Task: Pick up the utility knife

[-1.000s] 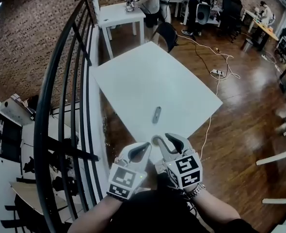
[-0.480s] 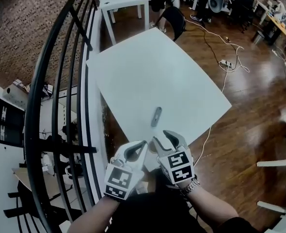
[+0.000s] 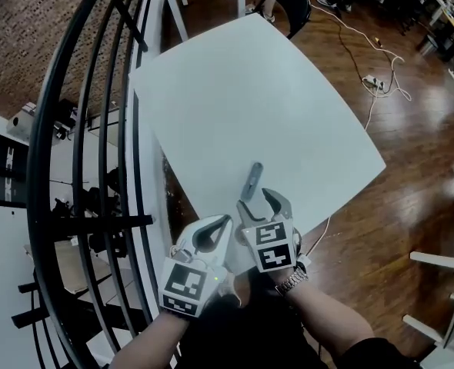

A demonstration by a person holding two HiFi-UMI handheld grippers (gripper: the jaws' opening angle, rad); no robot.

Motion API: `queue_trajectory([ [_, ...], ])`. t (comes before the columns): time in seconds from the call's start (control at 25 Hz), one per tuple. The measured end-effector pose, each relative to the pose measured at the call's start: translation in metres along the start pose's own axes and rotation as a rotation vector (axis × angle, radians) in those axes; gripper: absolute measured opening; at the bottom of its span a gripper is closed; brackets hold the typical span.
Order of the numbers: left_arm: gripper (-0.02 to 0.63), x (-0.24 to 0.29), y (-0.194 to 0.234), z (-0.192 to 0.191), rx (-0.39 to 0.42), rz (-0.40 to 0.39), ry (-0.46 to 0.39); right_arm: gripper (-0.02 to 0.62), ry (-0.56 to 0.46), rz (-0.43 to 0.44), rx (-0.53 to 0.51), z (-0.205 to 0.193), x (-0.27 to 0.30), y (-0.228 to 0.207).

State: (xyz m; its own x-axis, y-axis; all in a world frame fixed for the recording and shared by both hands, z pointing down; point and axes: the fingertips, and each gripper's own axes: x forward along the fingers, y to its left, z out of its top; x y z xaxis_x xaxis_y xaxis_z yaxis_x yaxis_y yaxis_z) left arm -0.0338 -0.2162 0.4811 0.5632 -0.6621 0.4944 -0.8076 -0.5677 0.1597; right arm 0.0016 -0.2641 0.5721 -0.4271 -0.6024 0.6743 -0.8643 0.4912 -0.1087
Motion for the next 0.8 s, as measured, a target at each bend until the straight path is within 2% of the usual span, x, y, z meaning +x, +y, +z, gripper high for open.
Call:
queue_trajectory([
  [0.44,0.017,0.021,0.03,-0.016,-0.055,0.029,0.029,0.238,0.061,-0.044,0.013,-0.008,0.059,-0.008],
  [0.8,0.017,0.03,0.034,-0.021,-0.061,0.023,0.041,0.234,0.108,-0.079,0.01,-0.023,0.07,-0.022],
])
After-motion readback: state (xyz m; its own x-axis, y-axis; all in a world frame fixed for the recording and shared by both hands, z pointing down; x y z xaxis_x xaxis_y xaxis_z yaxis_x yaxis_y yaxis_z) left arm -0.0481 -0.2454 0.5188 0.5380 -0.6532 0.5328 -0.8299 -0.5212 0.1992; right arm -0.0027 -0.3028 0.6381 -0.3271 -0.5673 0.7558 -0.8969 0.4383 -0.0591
